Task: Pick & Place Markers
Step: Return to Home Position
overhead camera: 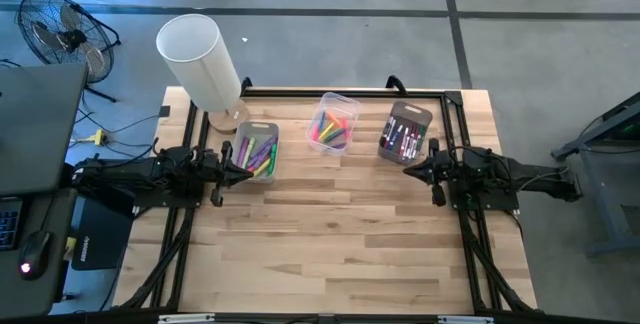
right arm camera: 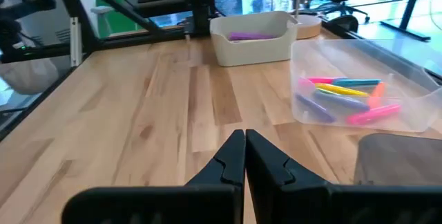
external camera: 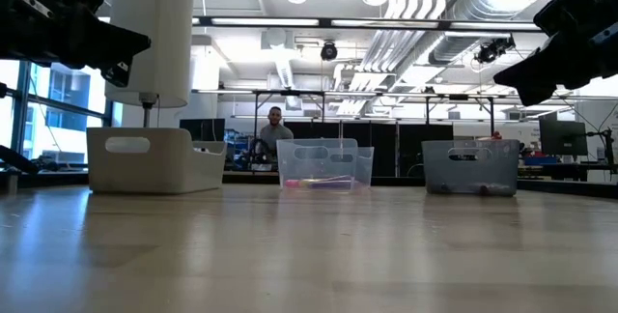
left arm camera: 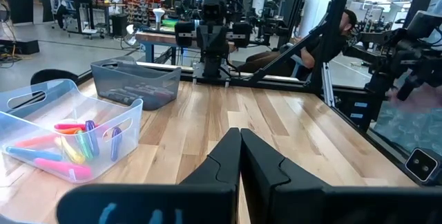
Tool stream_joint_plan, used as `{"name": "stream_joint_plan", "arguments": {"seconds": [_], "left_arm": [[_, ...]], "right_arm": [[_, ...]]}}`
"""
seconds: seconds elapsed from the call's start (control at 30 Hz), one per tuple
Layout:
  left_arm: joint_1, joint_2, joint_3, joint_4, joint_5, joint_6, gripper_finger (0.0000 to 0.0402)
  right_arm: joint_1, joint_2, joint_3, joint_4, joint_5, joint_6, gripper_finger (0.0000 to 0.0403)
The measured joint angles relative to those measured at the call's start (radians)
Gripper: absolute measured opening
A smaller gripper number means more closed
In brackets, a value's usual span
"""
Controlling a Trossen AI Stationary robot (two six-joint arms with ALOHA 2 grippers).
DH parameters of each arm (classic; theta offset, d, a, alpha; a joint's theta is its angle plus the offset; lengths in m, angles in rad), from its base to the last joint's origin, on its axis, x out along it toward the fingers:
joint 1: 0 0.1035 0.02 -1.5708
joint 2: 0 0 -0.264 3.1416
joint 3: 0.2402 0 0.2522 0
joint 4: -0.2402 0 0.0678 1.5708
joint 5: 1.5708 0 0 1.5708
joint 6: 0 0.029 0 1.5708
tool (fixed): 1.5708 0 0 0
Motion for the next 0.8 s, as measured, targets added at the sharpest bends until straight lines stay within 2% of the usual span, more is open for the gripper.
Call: {"name": "stream_joint_plan", "arguments": {"seconds": [0.8], "left_arm": [[0.000, 0.000, 0.000, 0.000, 0.000, 0.000, 0.0001]], "right_arm": [[0.000, 0.001, 0.000, 0.000, 0.014, 0.000, 0.0000]]}}
